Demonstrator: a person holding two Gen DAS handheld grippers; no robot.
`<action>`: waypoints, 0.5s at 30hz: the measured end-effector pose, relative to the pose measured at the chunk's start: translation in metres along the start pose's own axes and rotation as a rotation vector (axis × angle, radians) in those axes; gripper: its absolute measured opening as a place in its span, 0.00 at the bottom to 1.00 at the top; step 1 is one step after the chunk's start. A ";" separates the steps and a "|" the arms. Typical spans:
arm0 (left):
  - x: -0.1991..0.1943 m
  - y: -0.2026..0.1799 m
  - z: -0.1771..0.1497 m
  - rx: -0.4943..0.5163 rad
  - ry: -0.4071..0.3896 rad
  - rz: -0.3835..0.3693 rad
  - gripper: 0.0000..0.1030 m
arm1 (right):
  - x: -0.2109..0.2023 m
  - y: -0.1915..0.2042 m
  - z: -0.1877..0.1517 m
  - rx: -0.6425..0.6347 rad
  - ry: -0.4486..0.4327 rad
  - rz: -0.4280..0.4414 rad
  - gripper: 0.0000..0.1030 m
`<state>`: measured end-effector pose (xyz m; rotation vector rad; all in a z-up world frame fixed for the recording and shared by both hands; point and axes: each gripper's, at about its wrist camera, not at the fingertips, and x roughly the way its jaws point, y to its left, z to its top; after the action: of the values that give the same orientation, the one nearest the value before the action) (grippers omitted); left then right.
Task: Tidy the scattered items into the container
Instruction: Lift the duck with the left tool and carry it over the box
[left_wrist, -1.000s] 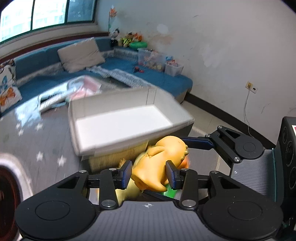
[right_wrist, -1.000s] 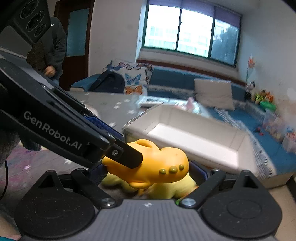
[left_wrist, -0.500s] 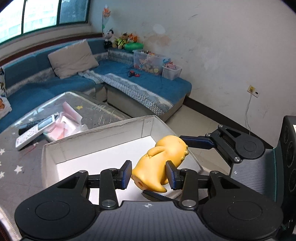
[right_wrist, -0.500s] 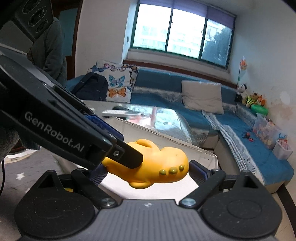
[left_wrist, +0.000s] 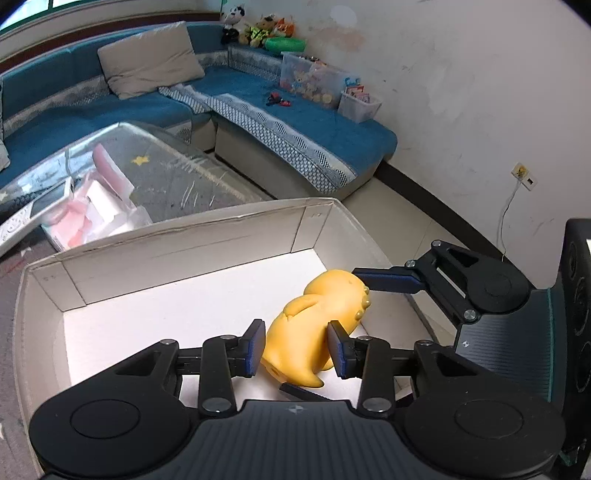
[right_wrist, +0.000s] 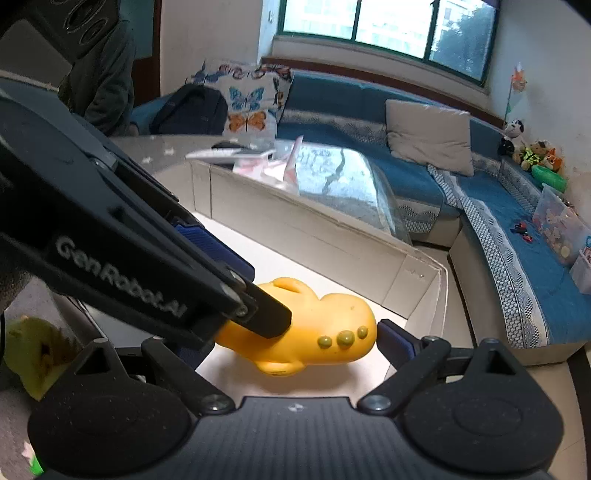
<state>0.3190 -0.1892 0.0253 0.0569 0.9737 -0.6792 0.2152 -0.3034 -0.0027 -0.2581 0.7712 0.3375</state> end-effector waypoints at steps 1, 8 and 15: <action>0.002 0.001 0.001 -0.005 0.006 -0.002 0.38 | 0.002 0.000 0.000 -0.006 0.009 0.002 0.92; 0.013 0.007 0.004 -0.040 0.034 -0.023 0.38 | 0.018 -0.010 0.007 -0.013 0.061 0.017 0.92; 0.020 0.008 0.004 -0.059 0.050 -0.027 0.38 | 0.024 -0.009 0.006 -0.036 0.079 0.015 0.92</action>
<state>0.3338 -0.1938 0.0101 0.0089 1.0435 -0.6758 0.2384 -0.3043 -0.0142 -0.3013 0.8460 0.3578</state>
